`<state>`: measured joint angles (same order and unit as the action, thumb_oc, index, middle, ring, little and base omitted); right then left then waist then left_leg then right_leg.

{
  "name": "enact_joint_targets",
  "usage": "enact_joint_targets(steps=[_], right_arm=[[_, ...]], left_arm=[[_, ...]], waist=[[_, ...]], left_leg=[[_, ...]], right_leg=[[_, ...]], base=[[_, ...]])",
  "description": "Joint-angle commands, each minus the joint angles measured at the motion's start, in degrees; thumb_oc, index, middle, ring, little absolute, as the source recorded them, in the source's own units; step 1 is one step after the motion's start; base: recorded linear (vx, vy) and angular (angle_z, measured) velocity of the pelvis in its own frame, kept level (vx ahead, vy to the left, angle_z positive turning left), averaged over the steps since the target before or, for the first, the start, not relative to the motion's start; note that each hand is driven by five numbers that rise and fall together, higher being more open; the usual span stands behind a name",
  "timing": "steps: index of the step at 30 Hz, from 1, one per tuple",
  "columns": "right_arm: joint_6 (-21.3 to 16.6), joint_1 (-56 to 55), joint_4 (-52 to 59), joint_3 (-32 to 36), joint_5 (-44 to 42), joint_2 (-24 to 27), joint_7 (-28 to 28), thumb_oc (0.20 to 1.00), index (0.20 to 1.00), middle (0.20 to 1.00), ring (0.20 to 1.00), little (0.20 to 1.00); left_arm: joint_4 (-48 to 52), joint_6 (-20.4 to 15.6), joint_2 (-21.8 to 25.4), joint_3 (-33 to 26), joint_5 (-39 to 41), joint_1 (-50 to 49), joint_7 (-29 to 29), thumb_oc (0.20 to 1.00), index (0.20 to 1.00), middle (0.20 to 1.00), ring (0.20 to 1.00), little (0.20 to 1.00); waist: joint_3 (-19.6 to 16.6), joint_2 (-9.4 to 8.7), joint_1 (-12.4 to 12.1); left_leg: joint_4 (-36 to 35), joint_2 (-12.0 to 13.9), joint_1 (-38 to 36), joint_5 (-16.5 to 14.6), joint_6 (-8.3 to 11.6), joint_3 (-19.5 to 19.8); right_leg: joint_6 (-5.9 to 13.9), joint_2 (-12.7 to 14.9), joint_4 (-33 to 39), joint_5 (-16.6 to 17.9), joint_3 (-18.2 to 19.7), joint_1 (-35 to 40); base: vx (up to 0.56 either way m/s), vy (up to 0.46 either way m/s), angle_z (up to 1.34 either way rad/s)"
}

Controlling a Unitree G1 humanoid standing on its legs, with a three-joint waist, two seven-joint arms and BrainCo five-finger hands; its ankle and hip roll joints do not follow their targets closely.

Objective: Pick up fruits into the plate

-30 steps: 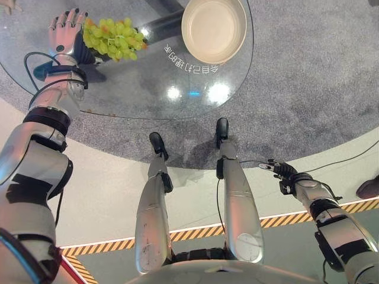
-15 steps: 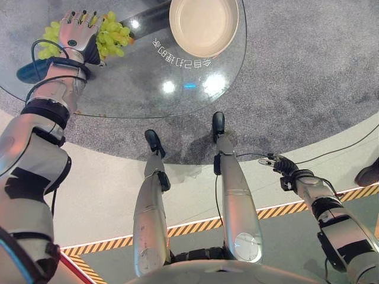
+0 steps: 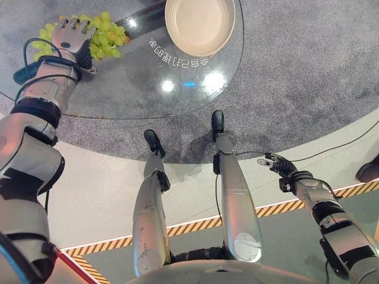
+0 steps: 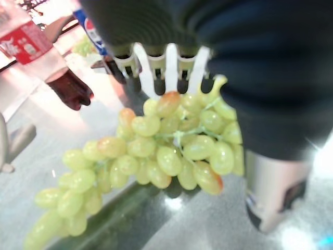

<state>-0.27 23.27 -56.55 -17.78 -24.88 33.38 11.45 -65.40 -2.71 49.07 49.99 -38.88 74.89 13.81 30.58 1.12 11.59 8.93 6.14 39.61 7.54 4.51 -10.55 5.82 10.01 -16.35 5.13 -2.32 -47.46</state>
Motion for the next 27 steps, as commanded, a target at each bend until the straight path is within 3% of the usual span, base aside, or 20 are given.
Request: enact_joint_targets(steps=[1,9,17,26,27], right_arm=[[-0.35,-5.87,1.98,-0.67,-2.8,2.82,-0.17,1.0,1.0,1.0,1.0,1.0],[-0.53,-6.99,3.95,-0.99,-3.14,2.15,0.87,1.0,1.0,1.0,1.0,1.0],[0.22,-7.89,5.62,-1.57,-2.26,1.66,0.65,1.0,1.0,1.0,1.0,1.0],[0.92,-7.66,6.59,-1.54,-2.34,1.34,0.25,1.0,1.0,1.0,1.0,1.0],[1.21,-7.33,6.86,-1.2,-2.12,1.34,0.2,1.0,1.0,1.0,1.0,1.0]], left_arm=[[-3.46,0.05,4.07,1.07,1.06,1.83,-0.63,1.0,1.0,1.0,1.0,1.0],[-4.19,-0.67,3.36,-1.0,3.75,0.83,0.47,1.0,1.0,1.0,1.0,1.0],[-2.49,-4.52,1.69,-0.01,11.47,-0.47,-10.09,1.0,1.0,1.0,1.0,1.0],[0.79,-4.02,1.84,0.48,15.83,-1.42,-16.24,1.0,1.0,1.0,1.0,1.0],[1.66,-3.87,2.19,0.12,16.4,-1.3,-16.51,1.0,1.0,1.0,1.0,1.0]], waist=[[-0.79,-3.21,0.53],[-0.79,-4.23,0.85],[-0.79,-4.37,1.04],[-0.79,-4.14,0.51],[-0.79,-4.28,0.61]], left_leg=[[10.77,-3.36,2.26,-11.17,-0.21,-2.49],[11.28,-3.15,2.39,-11.64,-0.34,-2.43],[11.48,-3.22,2.16,-12.14,-0.49,-2.39],[11.42,-3.4,1.49,-12.41,-0.61,-2.2],[10.72,-3.67,2.59,-10.37,-1.13,-2.83]], right_leg=[[0.03,-4.34,-0.12,-3.73,-2.43,2.7],[0.22,-4.74,0.15,-3.41,-2.04,2.8],[0.36,-4.85,-0.01,-3.41,-1.69,2.92],[0.52,-4.67,0.09,-3.51,-1.93,3.76],[0.07,-4.44,0.67,-1.76,-2.06,2.61]], base=[[0.09,0.004,-0.04],[0.02,-0.002,-0.02],[0.0,0.0,0.0],[-0.01,-0.014,0.02],[0.0,0.0,0.0]])
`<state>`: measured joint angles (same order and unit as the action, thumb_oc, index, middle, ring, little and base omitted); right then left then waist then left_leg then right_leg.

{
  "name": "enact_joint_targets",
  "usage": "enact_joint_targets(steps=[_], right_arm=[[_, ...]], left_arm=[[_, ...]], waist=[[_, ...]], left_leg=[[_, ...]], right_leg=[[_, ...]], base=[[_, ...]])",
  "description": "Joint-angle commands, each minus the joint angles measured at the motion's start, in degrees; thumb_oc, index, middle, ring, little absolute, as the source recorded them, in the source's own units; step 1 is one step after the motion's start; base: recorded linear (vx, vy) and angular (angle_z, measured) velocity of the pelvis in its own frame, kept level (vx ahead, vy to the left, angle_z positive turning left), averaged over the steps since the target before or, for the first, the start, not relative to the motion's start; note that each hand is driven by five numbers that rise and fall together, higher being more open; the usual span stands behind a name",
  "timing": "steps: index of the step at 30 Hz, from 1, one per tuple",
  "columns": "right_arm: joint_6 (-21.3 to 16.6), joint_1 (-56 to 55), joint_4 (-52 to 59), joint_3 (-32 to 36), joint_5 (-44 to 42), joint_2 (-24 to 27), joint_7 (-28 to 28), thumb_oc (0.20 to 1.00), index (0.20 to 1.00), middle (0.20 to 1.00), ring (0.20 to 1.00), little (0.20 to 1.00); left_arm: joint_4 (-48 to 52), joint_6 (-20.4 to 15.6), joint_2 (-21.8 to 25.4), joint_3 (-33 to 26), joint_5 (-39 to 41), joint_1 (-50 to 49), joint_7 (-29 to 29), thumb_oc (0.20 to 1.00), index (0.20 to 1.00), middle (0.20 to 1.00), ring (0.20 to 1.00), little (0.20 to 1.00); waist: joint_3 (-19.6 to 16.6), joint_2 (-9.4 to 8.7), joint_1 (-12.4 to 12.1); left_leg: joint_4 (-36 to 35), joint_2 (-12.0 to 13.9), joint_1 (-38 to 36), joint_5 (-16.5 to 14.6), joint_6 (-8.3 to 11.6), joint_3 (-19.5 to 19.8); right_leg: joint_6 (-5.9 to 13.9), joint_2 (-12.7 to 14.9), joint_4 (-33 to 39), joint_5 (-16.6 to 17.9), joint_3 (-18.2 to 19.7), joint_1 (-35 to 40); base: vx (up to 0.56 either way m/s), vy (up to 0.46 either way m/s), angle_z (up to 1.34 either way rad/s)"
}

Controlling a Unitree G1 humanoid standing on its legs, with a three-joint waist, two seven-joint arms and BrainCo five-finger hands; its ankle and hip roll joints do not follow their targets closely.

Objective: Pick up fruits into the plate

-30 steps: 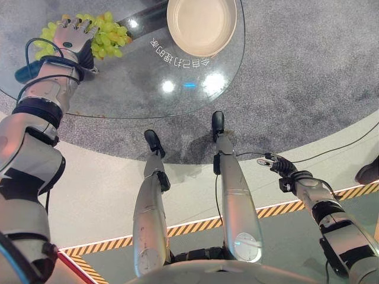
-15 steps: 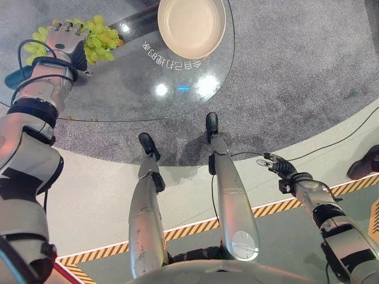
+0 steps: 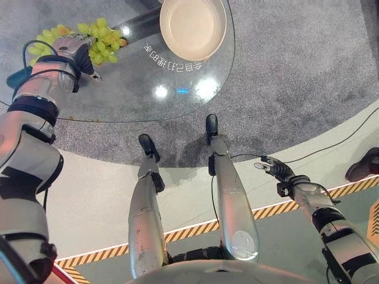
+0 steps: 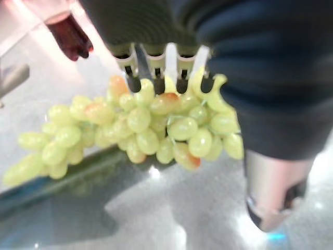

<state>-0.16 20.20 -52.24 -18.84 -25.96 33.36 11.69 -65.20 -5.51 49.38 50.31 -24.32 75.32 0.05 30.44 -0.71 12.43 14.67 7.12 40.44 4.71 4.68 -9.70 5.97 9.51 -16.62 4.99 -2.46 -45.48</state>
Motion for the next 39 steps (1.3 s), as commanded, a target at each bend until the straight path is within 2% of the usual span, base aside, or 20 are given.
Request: enact_joint_targets(steps=[1,2,3,9,15,16,20,22,24,27,30,31,33,39], right_arm=[[1.18,-4.82,2.54,-0.32,-1.02,1.25,-0.03,1.0,1.0,1.0,1.0,1.0],[1.19,-4.76,2.4,-0.31,-1.12,1.27,0.05,1.0,1.0,1.0,1.0,1.0],[1.05,-4.06,2.15,-0.12,-1.22,1.32,0.16,1.0,1.0,1.0,1.0,1.0],[0.99,-3.48,1.66,0.35,-1.93,1.08,0.31,1.0,1.0,1.0,1.0,1.0],[1.14,-3.43,0.81,0.51,-1.68,0.65,0.27,1.0,1.0,1.0,1.0,1.0],[1.04,-3.76,0.71,0.43,-1.49,0.38,0.01,1.0,1.0,1.0,1.0,1.0],[0.98,-4.64,0.39,0.7,-1.08,-0.12,-0.44,1.0,1.0,1.0,1.0,1.0],[0.99,-5.76,0.49,1.02,-0.75,-0.36,-1.09,1.0,1.0,1.0,1.0,1.0],[1.0,-5.98,0.32,1.18,-0.55,-0.45,-1.17,1.0,1.0,1.0,1.0,1.0],[-0.09,-6.89,-0.89,1.45,0.02,-1.01,-0.88,1.0,1.0,1.0,1.0,1.0],[-0.91,-7.18,-1.46,0.9,-0.27,-1.64,-0.85,1.0,1.0,1.0,1.0,1.0],[-1.08,-7.19,-1.67,0.57,-0.61,-1.93,-0.71,1.0,1.0,1.0,1.0,1.0],[-1.38,-6.88,-1.57,0.1,-0.38,-2.28,-1.35,1.0,1.0,1.0,1.0,1.0],[-1.88,-6.23,-0.94,-1.5,-0.54,-2.98,-2.25,1.0,1.0,1.0,1.0,1.0]], left_arm=[[1.62,-1.12,1.75,-0.15,2.08,-2.37,-2.79,1.0,1.0,1.0,1.0,1.0],[2.18,-1.11,1.71,-0.47,2.26,-2.67,-3.0,1.0,1.0,1.0,1.0,1.0],[2.34,-1.29,1.79,-0.81,2.34,-2.34,-3.21,1.0,1.0,1.0,1.0,1.0],[4.11,-2.05,1.78,-1.49,3.05,-4.26,-6.33,1.0,1.0,1.0,1.0,1.0],[5.86,-1.75,2.36,-2.58,2.08,-6.22,-1.45,1.0,1.0,1.0,1.0,1.0],[6.52,-1.71,2.64,-3.35,2.97,-6.54,1.21,1.0,1.0,1.0,1.0,1.0],[8.04,-1.76,3.31,-4.71,2.03,-6.77,4.93,1.0,1.0,1.0,1.0,1.0],[10.19,-1.41,4.21,-6.64,0.47,-8.06,9.77,1.0,1.0,1.0,1.0,1.0],[10.78,-1.17,4.48,-7.41,-0.27,-8.31,12.22,1.0,1.0,1.0,1.0,1.0],[11.3,1.36,4.86,-10.82,-3.58,-9.06,23.84,1.0,1.0,1.0,1.0,1.0],[10.64,2.98,4.46,-13.39,-4.68,-9.47,31.11,1.0,1.0,1.0,1.0,1.0],[9.85,2.81,3.88,-14.86,-5.58,-9.68,35.39,1.0,1.0,1.0,1.0,1.0],[9.27,1.79,3.19,-15.7,-3.85,-9.66,39.27,1.0,1.0,1.0,1.0,1.0],[8.57,-1.3,0.36,-17.58,-3.66,-8.71,43.26,1.0,1.0,1.0,1.0,1.0]], waist=[[-0.65,-2.25,-0.48],[-0.65,-2.2,-0.67],[-0.65,-2.37,-0.57],[-0.65,-2.27,-1.28],[-0.65,-2.15,-1.83],[-0.65,-2.18,-2.02],[-0.65,-2.04,-2.51],[-0.65,-1.65,-2.99],[-0.65,-1.48,-3.18],[-0.65,-1.23,-3.74],[-0.65,-1.56,-3.97],[-0.65,-1.88,-4.06],[-0.65,-2.32,-3.99],[-0.65,-3.32,-3.73]], left_leg=[[5.46,-4.48,0.38,-9.59,-0.91,-2.99],[5.42,-4.55,0.31,-9.61,-0.97,-2.94],[4.89,-4.76,1.65,-7.57,-1.4,-3.54],[4.47,-4.97,0.82,-7.53,-1.36,-3.34],[3.54,-4.7,0.09,-7.24,-1.28,-3.25],[3.2,-4.78,-0.14,-7.15,-1.3,-3.27],[2.99,-5.03,-0.49,-7.13,-1.23,-3.01],[2.68,-5.31,-0.95,-7.0,-1.24,-2.73],[2.5,-5.42,-1.15,-6.94,-1.26,-2.62],[1.88,-5.77,-1.76,-6.71,-1.24,-2.04],[1.83,-5.84,-1.76,-6.61,-1.17,-1.65],[2.05,-5.87,-1.67,-6.62,-1.12,-1.4],[2.13,-5.84,-1.62,-6.6,-1.04,-1.26],[1.81,-5.44,-1.75,-6.51,-0.98,-1.16]], right_leg=[[0.37,-4.18,0.34,-3.44,-1.89,2.02],[0.34,-4.2,0.24,-3.58,-1.99,2.13],[-0.16,-3.95,0.78,-1.85,-2.13,0.82],[-0.12,-3.99,1.17,-1.8,-2.58,1.8],[-0.05,-4.07,1.28,-1.84,-2.87,2.21],[-0.07,-4.1,1.57,-1.84,-2.98,2.48],[-0.14,-3.94,1.83,-2.07,-3.33,3.11],[-0.26,-3.82,1.72,-2.3,-3.63,3.48],[-0.3,-3.74,1.72,-2.42,-3.76,3.67],[-0.49,-3.57,1.9,-2.82,-4.04,4.35],[-0.69,-3.66,1.72,-3.16,-4.15,4.56],[-0.86,-3.82,1.37,-3.37,-4.17,4.57],[-0.97,-4.11,1.09,-3.48,-4.07,4.51],[-1.27,-4.99,0.32,-4.02,-3.89,4.43]], base=[[0.0,0.0,0.0],[0.0,0.0,0.0],[-0.09,-0.047,0.01],[-0.04,-0.041,0.02],[-0.02,-0.021,0.03],[-0.03,-0.029,0.04],[-0.02,-0.018,0.01],[0.0,0.0,0.0],[0.0,0.0,0.0],[-0.01,-0.009,0.02],[-0.01,-0.019,0.02],[0.0,-0.035,0.02],[0.0,-0.027,0.03],[0.0,-0.011,0.0]])
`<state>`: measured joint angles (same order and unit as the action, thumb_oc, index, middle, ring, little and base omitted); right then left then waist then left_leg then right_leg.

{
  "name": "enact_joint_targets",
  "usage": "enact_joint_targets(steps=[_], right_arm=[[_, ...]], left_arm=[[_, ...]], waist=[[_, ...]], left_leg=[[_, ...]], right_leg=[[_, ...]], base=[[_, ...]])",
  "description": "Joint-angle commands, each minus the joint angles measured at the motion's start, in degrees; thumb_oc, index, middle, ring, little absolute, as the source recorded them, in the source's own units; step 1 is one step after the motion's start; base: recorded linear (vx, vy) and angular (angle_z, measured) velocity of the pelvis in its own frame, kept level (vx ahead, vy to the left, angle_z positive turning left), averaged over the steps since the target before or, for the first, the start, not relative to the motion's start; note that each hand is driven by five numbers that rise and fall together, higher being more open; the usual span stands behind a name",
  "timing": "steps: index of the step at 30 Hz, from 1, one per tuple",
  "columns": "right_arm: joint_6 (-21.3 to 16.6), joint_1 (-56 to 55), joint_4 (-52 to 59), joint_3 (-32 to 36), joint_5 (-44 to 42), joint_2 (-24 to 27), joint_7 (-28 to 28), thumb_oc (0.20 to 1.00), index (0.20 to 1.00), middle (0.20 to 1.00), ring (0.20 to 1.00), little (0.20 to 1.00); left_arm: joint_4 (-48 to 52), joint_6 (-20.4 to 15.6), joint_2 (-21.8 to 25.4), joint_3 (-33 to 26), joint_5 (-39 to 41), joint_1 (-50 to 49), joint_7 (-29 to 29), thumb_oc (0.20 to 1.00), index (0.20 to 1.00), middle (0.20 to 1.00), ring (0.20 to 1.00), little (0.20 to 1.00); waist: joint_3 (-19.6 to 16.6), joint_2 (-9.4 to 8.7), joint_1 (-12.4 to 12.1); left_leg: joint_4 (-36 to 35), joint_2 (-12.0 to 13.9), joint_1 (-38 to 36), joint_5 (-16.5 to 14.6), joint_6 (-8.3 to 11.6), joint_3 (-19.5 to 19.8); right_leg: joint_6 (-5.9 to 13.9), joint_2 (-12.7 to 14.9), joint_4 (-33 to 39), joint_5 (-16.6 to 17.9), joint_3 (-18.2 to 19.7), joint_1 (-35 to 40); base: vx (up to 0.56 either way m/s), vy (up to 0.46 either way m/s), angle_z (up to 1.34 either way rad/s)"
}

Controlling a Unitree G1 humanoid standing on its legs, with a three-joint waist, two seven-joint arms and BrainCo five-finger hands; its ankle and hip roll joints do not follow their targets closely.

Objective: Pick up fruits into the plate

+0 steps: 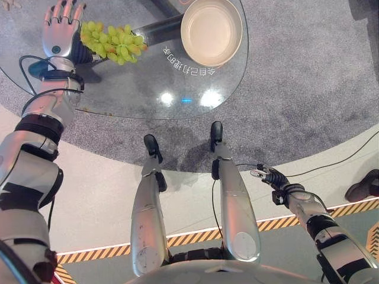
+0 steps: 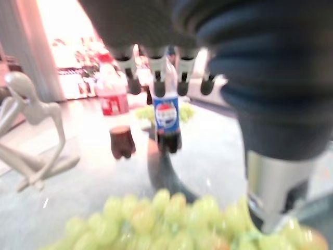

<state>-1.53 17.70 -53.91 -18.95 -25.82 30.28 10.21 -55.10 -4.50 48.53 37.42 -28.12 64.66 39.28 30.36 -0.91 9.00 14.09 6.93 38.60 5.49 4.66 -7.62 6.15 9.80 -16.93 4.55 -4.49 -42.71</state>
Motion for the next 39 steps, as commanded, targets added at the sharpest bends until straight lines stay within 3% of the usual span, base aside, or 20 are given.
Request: enact_joint_targets(steps=[1,8,12,19,20,21,26,33,36,39], right_arm=[[-0.55,-3.71,0.73,-1.4,-0.7,0.11,-0.77,1.0,1.0,1.0,1.0,1.0],[0.42,-2.49,1.52,-1.64,-1.18,0.46,-0.93,1.0,1.0,1.0,1.0,1.0],[1.13,-1.42,1.27,-1.33,-0.39,1.43,-0.28,1.0,1.0,1.0,1.0,1.0],[1.34,0.18,-0.14,-1.62,0.27,2.89,0.97,1.0,1.0,1.0,1.0,1.0],[1.41,0.33,-0.3,-1.58,0.18,3.01,1.03,1.0,1.0,1.0,1.0,1.0],[1.6,0.05,-0.48,-1.61,0.05,3.14,1.07,1.0,1.0,1.0,1.0,1.0],[1.72,0.3,-0.97,-1.33,-0.11,3.75,1.15,1.0,1.0,1.0,1.0,1.0],[0.5,-0.58,-0.47,-0.8,-0.86,4.89,2.01,1.0,1.0,1.0,1.0,1.0],[-0.21,-0.9,-0.11,-0.95,-1.6,5.07,2.09,1.0,1.0,1.0,1.0,1.0],[-1.23,-1.24,0.0,-1.24,-2.83,4.92,1.75,1.0,1.0,1.0,1.0,1.0]], left_arm=[[-1.53,-2.33,1.17,-4.68,0.02,2.06,4.05,1.0,1.0,1.0,1.0,1.0],[-4.14,-1.72,0.44,0.08,-4.92,7.25,-0.05,1.0,1.0,1.0,1.0,1.0],[-5.97,-3.52,-0.3,5.25,-4.52,9.81,-9.79,1.0,1.0,1.0,1.0,1.0],[-8.42,-1.75,-1.98,14.1,-6.47,14.42,-24.13,1.0,1.0,1.0,1.0,1.0],[-8.74,-1.81,-2.1,14.79,-5.97,14.82,-25.24,1.0,1.0,1.0,1.0,1.0],[-9.2,-1.56,-2.51,15.57,-5.86,14.67,-27.56,1.0,1.0,1.0,1.0,1.0],[-10.91,-1.28,-2.88,17.56,-2.37,15.3,-35.47,1.0,1.0,1.0,1.0,1.0],[-14.01,3.05,-1.94,17.4,-3.09,16.22,-34.55,1.0,1.0,1.0,1.0,1.0],[-16.29,5.27,-1.57,16.89,-3.79,16.49,-31.96,1.0,1.0,1.0,1.0,1.0],[-20.34,8.33,-0.91,15.17,-5.51,16.7,-25.62,1.0,1.0,1.0,1.0,1.0]], waist=[[-0.56,-3.15,-0.28],[-0.56,-3.76,0.82],[-0.56,-3.31,1.81],[-0.56,-2.43,3.58],[-0.56,-2.37,3.72],[-0.56,-2.14,3.81],[-0.56,-1.8,4.56],[-0.56,-1.85,5.29],[-0.56,-2.29,5.46],[-0.56,-3.41,5.36]], left_leg=[[2.41,-5.23,0.09,-7.31,-0.95,-3.25],[2.41,-4.66,-0.2,-7.34,-0.59,-4.01],[3.07,-4.35,0.37,-7.44,-0.53,-4.83],[3.86,-4.16,1.55,-7.59,-0.65,-6.18],[3.96,-4.16,1.62,-7.62,-0.68,-6.3],[4.73,-4.0,0.57,-9.68,-0.32,-5.84],[5.41,-3.87,1.15,-9.86,-0.32,-6.4],[5.99,-3.91,2.08,-9.83,-0.43,-6.32],[6.13,-3.73,2.55,-9.71,-0.37,-6.11],[6.36,-3.35,3.61,-9.6,-0.3,-5.47]], right_leg=[[-1.45,-5.29,0.6,-3.6,-1.86,1.66],[-1.35,-5.3,0.87,-3.27,-1.74,1.75],[-1.32,-5.12,0.37,-3.13,-1.49,0.81],[-1.05,-4.9,0.28,-2.53,-0.46,-0.93],[-1.05,-4.9,0.29,-2.47,-0.37,-1.03],[-0.56,-5.07,-0.4,-4.22,-0.12,-0.03],[-0.4,-5.1,-0.46,-3.96,0.43,-0.68],[-0.5,-5.52,-0.08,-3.57,1.57,-1.45],[-0.6,-5.72,0.1,-3.39,1.73,-1.75],[-0.72,-6.07,0.51,-3.07,1.78,-2.36]], base=[[0.0,0.0,0.0],[0.0,0.0,0.0],[0.0,0.047,-0.01],[0.0,0.056,-0.07],[0.08,0.05,-0.08],[0.08,0.053,-0.05],[0.03,0.03,-0.05],[0.02,0.018,-0.01],[0.0,-0.017,-0.04],[0.0,-0.049,-0.01]])
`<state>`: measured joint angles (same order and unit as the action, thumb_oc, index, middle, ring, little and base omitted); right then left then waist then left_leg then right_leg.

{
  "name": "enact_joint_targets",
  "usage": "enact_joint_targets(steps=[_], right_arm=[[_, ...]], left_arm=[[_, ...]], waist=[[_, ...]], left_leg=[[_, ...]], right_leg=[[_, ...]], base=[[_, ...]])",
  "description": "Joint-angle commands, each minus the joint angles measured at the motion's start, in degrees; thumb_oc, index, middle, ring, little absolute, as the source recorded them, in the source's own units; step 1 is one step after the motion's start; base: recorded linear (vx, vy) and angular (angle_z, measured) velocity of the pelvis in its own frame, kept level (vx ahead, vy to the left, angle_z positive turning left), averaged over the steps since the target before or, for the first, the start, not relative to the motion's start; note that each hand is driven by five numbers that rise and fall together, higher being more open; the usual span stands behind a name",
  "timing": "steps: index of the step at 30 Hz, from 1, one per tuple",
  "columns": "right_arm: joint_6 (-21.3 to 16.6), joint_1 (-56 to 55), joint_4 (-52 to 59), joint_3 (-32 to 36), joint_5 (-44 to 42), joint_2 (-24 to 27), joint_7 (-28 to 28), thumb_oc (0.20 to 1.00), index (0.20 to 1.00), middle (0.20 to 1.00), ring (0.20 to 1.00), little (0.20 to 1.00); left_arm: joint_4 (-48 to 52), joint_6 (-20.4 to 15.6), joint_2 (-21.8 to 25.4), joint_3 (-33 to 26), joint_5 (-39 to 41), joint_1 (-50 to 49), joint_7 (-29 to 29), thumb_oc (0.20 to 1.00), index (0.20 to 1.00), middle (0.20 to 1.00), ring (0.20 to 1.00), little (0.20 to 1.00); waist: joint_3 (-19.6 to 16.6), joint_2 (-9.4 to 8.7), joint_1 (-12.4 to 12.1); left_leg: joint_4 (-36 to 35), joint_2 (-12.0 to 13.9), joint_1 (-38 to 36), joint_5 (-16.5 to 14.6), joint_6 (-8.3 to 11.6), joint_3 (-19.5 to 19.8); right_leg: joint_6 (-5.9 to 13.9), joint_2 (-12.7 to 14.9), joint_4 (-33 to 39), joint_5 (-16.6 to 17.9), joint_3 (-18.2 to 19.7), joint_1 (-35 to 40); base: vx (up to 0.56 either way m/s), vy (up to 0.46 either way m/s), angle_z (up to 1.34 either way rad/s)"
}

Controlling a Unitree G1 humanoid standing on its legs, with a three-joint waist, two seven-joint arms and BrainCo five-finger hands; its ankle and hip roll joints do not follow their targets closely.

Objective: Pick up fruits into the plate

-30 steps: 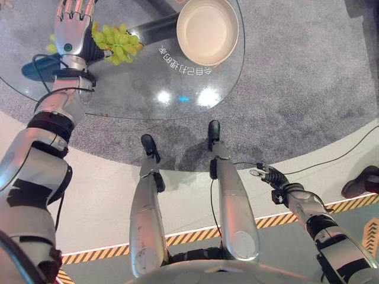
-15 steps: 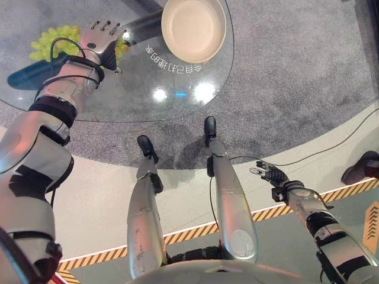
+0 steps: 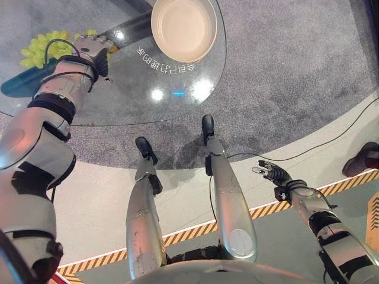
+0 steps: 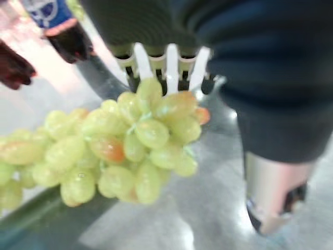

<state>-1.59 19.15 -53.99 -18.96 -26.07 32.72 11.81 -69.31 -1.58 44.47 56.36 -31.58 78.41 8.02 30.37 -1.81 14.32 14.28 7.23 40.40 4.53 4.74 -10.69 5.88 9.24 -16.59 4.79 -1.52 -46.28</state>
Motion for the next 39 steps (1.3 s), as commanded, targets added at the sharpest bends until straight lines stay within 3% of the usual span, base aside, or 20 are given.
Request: enact_joint_targets(steps=[1,7,11,12,13,15,16,17,20,21,22,25,27,28,33,39], right_arm=[[-1.21,-2.74,0.09,-1.24,-2.63,2.45,0.07,1.0,1.0,1.0,1.0,1.0],[-2.47,-4.1,0.43,-2.14,-3.66,0.91,0.33,1.0,1.0,1.0,1.0,1.0],[-3.45,-4.38,0.23,-2.94,-3.78,0.02,1.11,1.0,1.0,1.0,1.0,1.0],[-3.55,-4.0,0.22,-2.79,-3.77,0.06,1.15,1.0,1.0,1.0,1.0,1.0],[-3.78,-4.17,-0.16,-3.08,-3.95,0.0,1.3,1.0,1.0,1.0,1.0,1.0],[-3.86,-3.48,-0.14,-3.45,-4.45,-0.13,0.9,1.0,1.0,1.0,1.0,1.0],[-3.93,-3.07,-0.04,-3.3,-4.5,-0.06,0.84,1.0,1.0,1.0,1.0,1.0],[-4.16,-3.21,-0.09,-3.56,-4.65,-0.18,0.62,1.0,1.0,1.0,1.0,1.0],[-4.53,-2.16,-0.55,-3.29,-4.85,-0.25,0.71,1.0,1.0,1.0,1.0,1.0],[-4.84,-2.37,-0.84,-3.27,-5.03,-0.22,1.07,1.0,1.0,1.0,1.0,1.0],[-4.86,-2.28,-0.87,-3.23,-5.07,-0.25,1.11,1.0,1.0,1.0,1.0,1.0],[-4.64,-1.59,-0.79,-2.75,-5.31,-0.37,1.05,1.0,1.0,1.0,1.0,1.0],[-4.41,-1.53,-0.54,-2.75,-5.53,-0.51,0.83,1.0,1.0,1.0,1.0,1.0],[-4.45,-1.78,-0.62,-3.06,-5.71,-0.82,0.52,1.0,1.0,1.0,1.0,1.0],[-3.53,-0.9,-0.08,-3.08,-5.75,-0.55,-0.04,1.0,1.0,1.0,1.0,1.0],[-3.69,-0.66,0.72,-2.86,-5.82,0.28,0.43,1.0,1.0,1.0,1.0,1.0]], left_arm=[[-6.3,5.85,3.23,-3.98,-2.07,2.93,6.56,1.0,1.0,1.0,1.0,1.0],[-9.28,8.07,4.43,-9.88,-5.91,2.45,23.87,1.0,1.0,1.0,1.0,1.0],[-9.87,8.23,4.65,-11.66,-6.06,2.92,29.63,1.0,1.0,1.0,1.0,1.0],[-9.84,8.22,4.76,-11.8,-5.99,3.35,29.78,1.0,1.0,1.0,1.0,1.0],[-10.29,7.64,4.59,-11.65,-5.7,3.11,30.25,1.0,1.0,1.0,1.0,1.0],[-10.51,7.21,4.26,-11.39,-5.69,3.49,30.61,1.0,1.0,1.0,1.0,1.0],[-10.49,7.2,4.34,-11.44,-5.61,3.9,30.69,1.0,1.0,1.0,1.0,1.0],[-10.47,7.4,4.05,-11.15,-5.9,3.81,30.89,1.0,1.0,1.0,1.0,1.0],[-10.61,7.59,3.73,-11.28,-6.16,4.48,31.62,1.0,1.0,1.0,1.0,1.0],[-10.61,7.5,3.38,-11.16,-6.74,4.22,31.84,1.0,1.0,1.0,1.0,1.0],[-10.64,7.21,3.27,-11.11,-6.91,4.24,31.7,1.0,1.0,1.0,1.0,1.0],[-10.77,6.73,2.58,-10.54,-8.36,4.79,31.28,1.0,1.0,1.0,1.0,1.0],[-10.84,6.5,2.34,-10.26,-8.51,4.9,30.54,1.0,1.0,1.0,1.0,1.0],[-10.9,5.78,1.85,-9.72,-8.71,4.55,29.18,1.0,1.0,1.0,1.0,1.0],[-10.74,4.57,1.32,-7.58,-8.5,4.61,23.69,1.0,1.0,1.0,1.0,1.0],[-10.4,2.84,1.44,-6.16,-8.11,4.85,21.17,1.0,1.0,1.0,1.0,1.0]], waist=[[-0.58,-2.6,0.02],[-0.58,-4.38,-0.83],[-0.58,-4.64,-1.22],[-0.58,-4.83,-1.02],[-0.58,-4.59,-1.28],[-0.58,-4.52,-1.46],[-0.58,-4.71,-1.26],[-0.58,-4.53,-1.49],[-0.58,-4.82,-1.3],[-0.58,-4.72,-1.52],[-0.58,-4.74,-1.55],[-0.58,-4.97,-1.38],[-0.58,-4.96,-1.4],[-0.58,-4.75,-1.59],[-0.58,-4.61,-1.21],[-0.58,-4.61,-0.67]], left_leg=[[6.11,-3.65,1.86,-8.61,-0.37,-2.34],[5.12,-3.57,2.7,-8.34,-0.22,-0.97],[5.24,-3.57,3.73,-8.09,-0.07,-0.18],[4.85,-3.73,5.03,-6.07,-0.48,-0.82],[5.42,-3.55,4.07,-8.09,-0.03,0.03],[5.65,-3.52,4.87,-8.14,-0.04,0.47],[5.23,-3.68,6.18,-6.11,-0.44,-0.15],[5.78,-3.5,5.28,-8.2,-0.04,0.66],[5.37,-3.6,6.88,-6.27,-0.44,0.11],[5.91,-3.45,5.85,-8.38,-0.01,0.89],[6.01,-3.49,5.94,-8.42,-0.01,0.97],[5.75,-3.9,7.53,-6.32,-0.43,0.62],[5.79,-3.93,7.61,-6.37,-0.43,0.69],[6.62,-3.72,6.58,-8.67,-0.11,1.29],[7.41,-3.59,6.94,-9.17,-0.08,0.86],[7.47,-3.57,6.96,-9.38,-0.07,0.26]], right_leg=[[-0.46,-5.55,0.25,-3.27,-1.2,1.19],[-0.56,-6.08,1.01,-3.12,-1.82,0.8],[-0.78,-5.98,0.76,-3.29,-2.04,0.05],[-1.2,-5.71,1.26,-1.51,-2.12,-1.23],[-0.83,-5.96,0.54,-3.33,-2.02,-0.28],[-0.92,-5.9,0.08,-3.46,-2.02,-1.03],[-1.32,-5.63,0.59,-1.66,-2.09,-2.32],[-0.93,-5.91,-0.14,-3.55,-1.99,-1.41],[-1.28,-5.65,0.34,-1.76,-1.99,-2.99],[-0.82,-5.87,-0.25,-3.63,-1.95,-1.87],[-0.81,-5.84,-0.32,-3.67,-1.97,-1.93],[-1.15,-5.43,0.45,-1.66,-2.06,-3.32],[-1.1,-5.3,0.51,-1.62,-2.16,-3.39],[-0.68,-5.48,-0.19,-3.42,-2.2,-2.42],[-0.45,-5.22,-0.21,-3.05,-2.05,-2.9],[-0.12,-4.94,0.7,-2.29,-1.82,-2.99]], base=[[-0.01,-0.082,-0.01],[0.0,-0.065,-0.01],[-0.02,-0.014,0.0],[0.0,0.0,0.0],[0.0,-0.001,0.05],[0.0,-0.001,0.02],[0.0,0.0,0.0],[0.0,0.009,0.07],[-0.02,0.0,0.04],[0.07,0.013,0.01],[0.08,0.011,0.0],[-0.06,-0.021,0.01],[0.04,0.0,0.0],[0.08,0.005,0.0],[0.02,0.009,0.0],[0.01,0.014,0.0]])
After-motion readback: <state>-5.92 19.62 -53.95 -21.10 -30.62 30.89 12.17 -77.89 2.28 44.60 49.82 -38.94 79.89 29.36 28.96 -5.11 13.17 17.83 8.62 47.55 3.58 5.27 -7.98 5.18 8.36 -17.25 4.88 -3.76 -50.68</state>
